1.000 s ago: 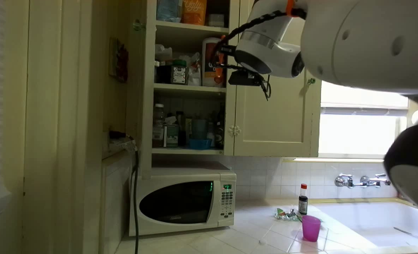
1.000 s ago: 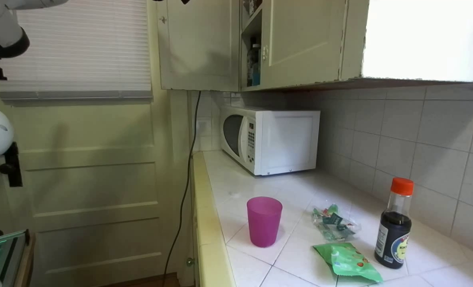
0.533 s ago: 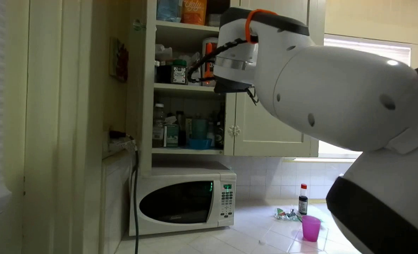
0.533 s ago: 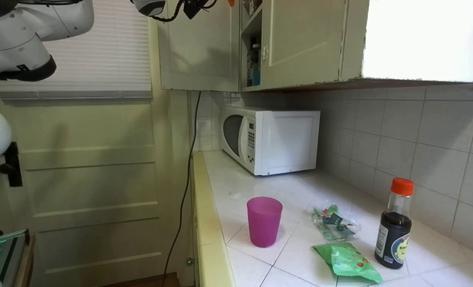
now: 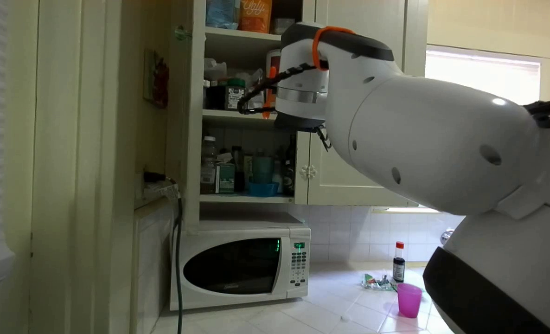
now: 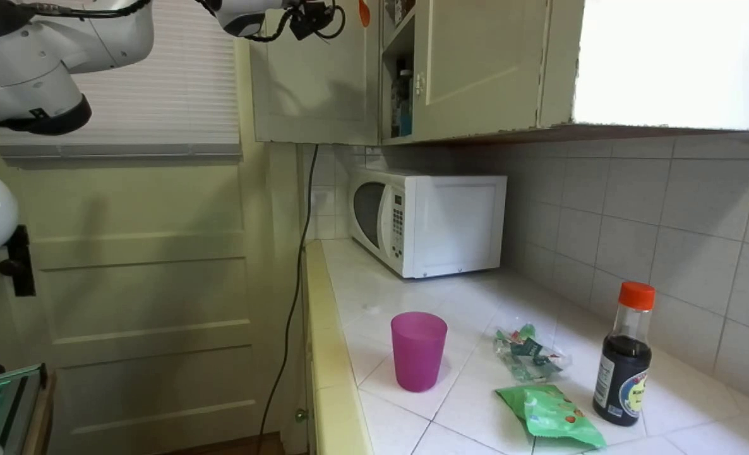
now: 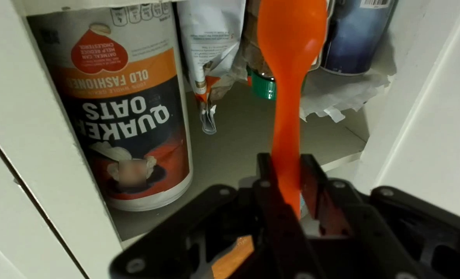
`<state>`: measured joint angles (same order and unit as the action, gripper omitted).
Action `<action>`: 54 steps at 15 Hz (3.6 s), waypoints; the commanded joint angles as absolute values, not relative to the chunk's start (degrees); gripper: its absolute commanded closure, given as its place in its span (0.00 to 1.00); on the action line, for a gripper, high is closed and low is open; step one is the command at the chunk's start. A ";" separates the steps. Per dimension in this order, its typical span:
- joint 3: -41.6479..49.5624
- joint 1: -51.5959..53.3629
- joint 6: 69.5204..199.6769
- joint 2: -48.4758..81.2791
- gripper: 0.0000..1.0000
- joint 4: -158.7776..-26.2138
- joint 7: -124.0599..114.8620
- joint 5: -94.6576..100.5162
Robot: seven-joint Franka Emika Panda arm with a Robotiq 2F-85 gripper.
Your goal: Move the orange spoon to the cup behind the bowl in the cabinet
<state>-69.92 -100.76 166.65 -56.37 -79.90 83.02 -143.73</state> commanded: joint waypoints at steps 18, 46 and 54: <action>-75.64 -123.04 177.46 -69.82 0.94 -62.47 72.76 -143.73; -67.09 -126.88 163.65 -76.67 0.94 -55.31 98.66 -143.94; -71.95 -120.28 159.50 -76.13 0.94 -68.06 109.01 -143.93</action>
<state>-70.63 -124.04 161.69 -76.55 -61.49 105.31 -143.59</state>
